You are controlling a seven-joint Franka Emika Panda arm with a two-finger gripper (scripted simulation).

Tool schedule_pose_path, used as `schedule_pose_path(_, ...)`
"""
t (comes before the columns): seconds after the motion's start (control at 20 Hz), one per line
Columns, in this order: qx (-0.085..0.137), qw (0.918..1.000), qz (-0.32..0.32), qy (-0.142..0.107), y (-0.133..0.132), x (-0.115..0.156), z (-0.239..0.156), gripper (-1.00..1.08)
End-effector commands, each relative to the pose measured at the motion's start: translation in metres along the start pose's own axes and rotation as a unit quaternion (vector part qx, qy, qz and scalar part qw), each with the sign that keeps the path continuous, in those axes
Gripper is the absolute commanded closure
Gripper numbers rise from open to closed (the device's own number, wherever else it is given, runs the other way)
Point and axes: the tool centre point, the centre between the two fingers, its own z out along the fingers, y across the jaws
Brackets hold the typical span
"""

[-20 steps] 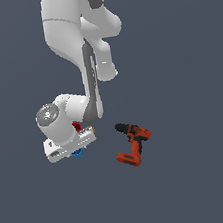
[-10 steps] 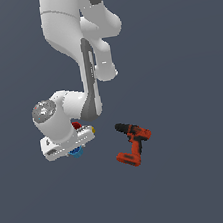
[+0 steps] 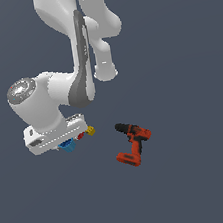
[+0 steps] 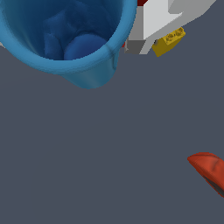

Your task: Pick up a designated object from a clutter of objects.

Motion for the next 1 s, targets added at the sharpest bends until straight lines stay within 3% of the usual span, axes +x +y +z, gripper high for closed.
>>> schedule_pose_path(0.0, -0.001, 1.0000, 0.000, 0.001, 0.004, -0.001, -0.029, 1.08)
schedule_pose_path(0.6, 0.000, 1.0000, 0.000, 0.000, 0.023, -0.004, -0.165, 1.08)
schedule_pose_path(0.95, 0.000, 1.0000, 0.000, 0.000, 0.032, -0.003, -0.223, 1.08)
